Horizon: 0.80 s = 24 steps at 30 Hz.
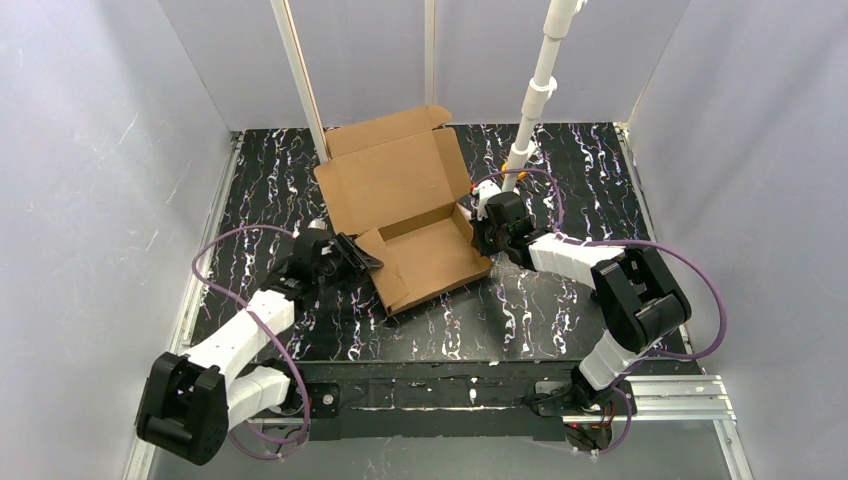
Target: Fold the paper box
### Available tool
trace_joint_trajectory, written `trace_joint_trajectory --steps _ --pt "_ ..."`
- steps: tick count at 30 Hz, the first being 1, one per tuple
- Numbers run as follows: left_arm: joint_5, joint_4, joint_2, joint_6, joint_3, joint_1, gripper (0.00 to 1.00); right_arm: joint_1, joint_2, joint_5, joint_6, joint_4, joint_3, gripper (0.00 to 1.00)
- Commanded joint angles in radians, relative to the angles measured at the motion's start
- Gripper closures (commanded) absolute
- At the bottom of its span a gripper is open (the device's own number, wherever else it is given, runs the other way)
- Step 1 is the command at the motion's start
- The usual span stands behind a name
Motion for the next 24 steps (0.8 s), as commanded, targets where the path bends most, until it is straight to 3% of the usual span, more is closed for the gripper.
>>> trace_joint_trajectory --steps 1,10,14,19,24 --pt "-0.159 -0.298 0.039 0.064 0.116 -0.052 0.51 0.028 0.057 -0.034 0.002 -0.073 0.004 0.99" --pt "-0.366 -0.542 0.228 0.108 0.314 -0.18 0.52 0.031 0.051 -0.035 -0.002 -0.074 0.004 0.99" --pt "-0.414 -0.575 0.282 0.105 0.368 -0.213 0.54 0.035 0.049 -0.046 -0.003 -0.075 0.005 0.99" --pt "-0.544 -0.688 0.369 0.14 0.486 -0.269 0.77 0.044 0.039 -0.061 -0.002 -0.076 0.005 0.99" --pt "-0.599 -0.767 0.483 0.146 0.558 -0.3 0.77 0.062 0.011 -0.078 0.0 -0.07 0.0 0.99"
